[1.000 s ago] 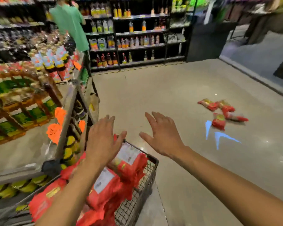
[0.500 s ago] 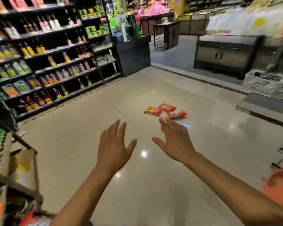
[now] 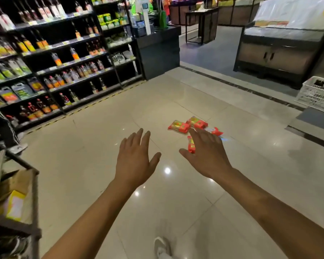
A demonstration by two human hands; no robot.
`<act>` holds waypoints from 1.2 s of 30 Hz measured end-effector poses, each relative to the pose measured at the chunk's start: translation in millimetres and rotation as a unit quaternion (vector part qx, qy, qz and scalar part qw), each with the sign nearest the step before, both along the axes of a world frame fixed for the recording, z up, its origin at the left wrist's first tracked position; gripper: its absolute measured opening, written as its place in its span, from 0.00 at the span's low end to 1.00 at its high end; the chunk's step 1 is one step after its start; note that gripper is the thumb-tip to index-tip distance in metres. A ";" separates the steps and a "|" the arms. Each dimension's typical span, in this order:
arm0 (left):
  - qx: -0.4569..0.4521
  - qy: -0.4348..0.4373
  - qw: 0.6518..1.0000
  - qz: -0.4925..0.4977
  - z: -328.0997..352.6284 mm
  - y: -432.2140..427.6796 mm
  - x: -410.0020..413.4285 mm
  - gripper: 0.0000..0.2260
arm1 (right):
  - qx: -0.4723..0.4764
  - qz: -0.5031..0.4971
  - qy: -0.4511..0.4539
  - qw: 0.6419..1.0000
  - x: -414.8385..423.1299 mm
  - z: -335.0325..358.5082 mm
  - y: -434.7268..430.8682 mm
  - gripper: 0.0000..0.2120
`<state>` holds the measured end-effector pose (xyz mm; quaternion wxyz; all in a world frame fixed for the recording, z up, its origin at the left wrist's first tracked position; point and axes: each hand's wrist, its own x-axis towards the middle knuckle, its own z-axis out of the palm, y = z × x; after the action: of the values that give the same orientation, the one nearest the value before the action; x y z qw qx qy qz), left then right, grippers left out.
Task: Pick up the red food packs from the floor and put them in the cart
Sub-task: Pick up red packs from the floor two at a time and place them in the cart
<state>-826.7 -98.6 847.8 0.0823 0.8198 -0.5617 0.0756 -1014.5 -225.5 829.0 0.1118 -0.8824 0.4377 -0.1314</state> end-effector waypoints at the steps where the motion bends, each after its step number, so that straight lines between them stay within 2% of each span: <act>1: -0.004 0.003 1.000 0.002 -3.4 -15.5 15.8 0.34 | -0.008 0.002 0.005 1.000 14.0 1.1 -16.6 0.37; 7: -0.013 0.021 1.000 -0.018 -18.6 -119.4 106.8 0.33 | -0.005 -0.018 0.045 0.999 98.9 8.4 -113.1 0.38; 11: -0.009 0.025 0.998 -0.053 -18.8 -195.4 157.2 0.33 | 0.010 -0.047 0.048 0.998 147.3 8.6 -171.1 0.46; 16: -0.012 0.032 0.996 -0.082 -24.1 -293.4 204.6 0.32 | 0.033 -0.072 0.058 0.995 181.7 -1.8 -249.5 0.37; 19: -0.004 0.025 0.994 -0.105 -31.8 -359.8 223.7 0.32 | 0.040 -0.090 0.058 0.994 199.2 -13.8 -306.0 0.36; 21: 0.002 0.009 0.993 -0.116 -33.7 -407.2 234.7 0.32 | 0.045 -0.100 0.049 0.993 212.3 -23.0 -347.0 0.39; 24: 0.013 -0.016 0.992 -0.126 -31.3 -477.9 252.8 0.32 | 0.051 -0.103 0.033 0.993 232.3 -37.7 -415.4 0.47; 29: 0.033 -0.051 0.987 -0.146 -16.7 -583.8 279.5 0.34 | 0.098 -0.107 0.026 0.989 263.5 -40.5 -526.2 0.38; 33: 0.042 -0.051 0.984 -0.164 -19.2 -667.7 295.5 0.33 | 0.098 -0.123 0.024 0.987 284.0 -42.0 -595.6 0.41; 36: 0.039 -0.039 0.977 -0.204 -31.3 -730.8 303.2 0.33 | 0.109 -0.159 0.022 0.981 294.0 -59.4 -643.1 0.38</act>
<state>-523.5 -829.3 816.5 0.0426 0.6868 -0.7225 0.0670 -720.5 -868.6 769.5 0.1756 -0.7866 0.5865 -0.0797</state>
